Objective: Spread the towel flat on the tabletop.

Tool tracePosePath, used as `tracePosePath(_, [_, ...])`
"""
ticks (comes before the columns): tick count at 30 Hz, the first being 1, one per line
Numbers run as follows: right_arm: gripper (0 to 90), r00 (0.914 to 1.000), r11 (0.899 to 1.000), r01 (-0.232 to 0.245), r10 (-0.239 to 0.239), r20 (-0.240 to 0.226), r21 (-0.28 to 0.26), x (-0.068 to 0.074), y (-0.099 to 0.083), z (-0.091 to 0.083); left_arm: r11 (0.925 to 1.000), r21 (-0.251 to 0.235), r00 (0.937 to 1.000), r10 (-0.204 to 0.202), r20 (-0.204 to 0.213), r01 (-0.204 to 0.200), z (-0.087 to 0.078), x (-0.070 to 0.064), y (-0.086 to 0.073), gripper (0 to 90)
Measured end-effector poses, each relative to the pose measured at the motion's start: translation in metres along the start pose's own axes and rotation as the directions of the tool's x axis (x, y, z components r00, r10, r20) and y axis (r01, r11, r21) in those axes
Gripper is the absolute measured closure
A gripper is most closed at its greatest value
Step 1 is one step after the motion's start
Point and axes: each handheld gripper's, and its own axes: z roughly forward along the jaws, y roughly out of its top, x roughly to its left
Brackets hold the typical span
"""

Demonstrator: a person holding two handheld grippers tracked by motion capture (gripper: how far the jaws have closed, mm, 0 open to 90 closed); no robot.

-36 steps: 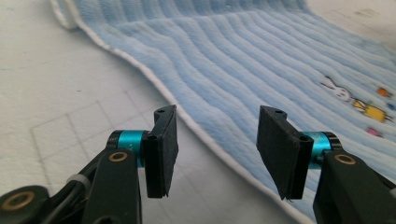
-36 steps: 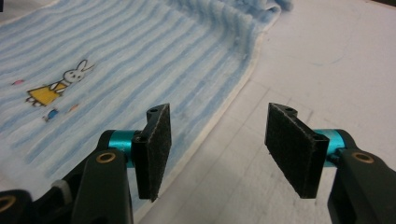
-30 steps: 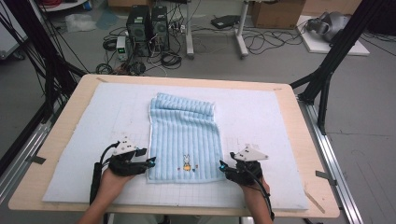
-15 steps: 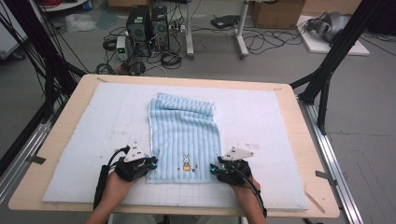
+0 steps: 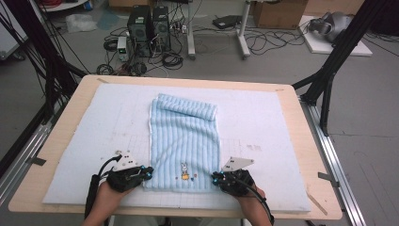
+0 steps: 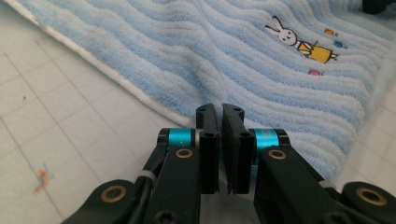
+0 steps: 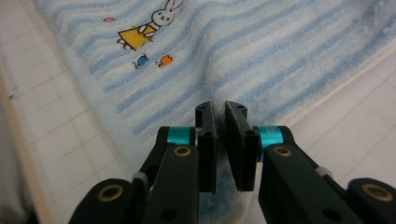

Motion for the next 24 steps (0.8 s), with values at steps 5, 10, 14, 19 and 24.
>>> tracePosePath(5, [82.7,0.9992,1.0,0.007,-0.006,-0.04,0.015,0.011,-0.004,-0.005,1.0,-0.003,0.9996,-0.006,0.027,0.006,-0.01,-0.004,-0.009,84.8])
tracePosePath(10, [82.6,0.997,0.999,0.014,-0.011,-0.077,0.037,0.021,-0.008,-0.011,0.9998,0.01,0.9984,0.014,0.054,-0.014,-0.019,-0.01,-0.016,84.9])
tracePosePath(14, [73.0,0.9966,1.0,0.013,-0.011,-0.082,0.028,0.023,-0.006,-0.013,0.9999,-0.007,0.9988,-0.011,0.048,0.011,-0.022,-0.009,-0.019,81.6])
tracePosePath(19, [59.9,0.9999,0.997,-0.003,0.002,-0.012,-0.076,0.019,0.01,-0.006,0.992,-0.088,0.9958,-0.092,-0.006,0.091,-0.02,0.002,-0.007,58.7])
tracePosePath(24, [53.8,0.998,0.998,-0.007,0.011,0.063,-0.066,0.01,0.027,0.02,0.9891,-0.066,0.9902,-0.134,-0.036,0.132,-0.004,0.013,0.007,48.6])
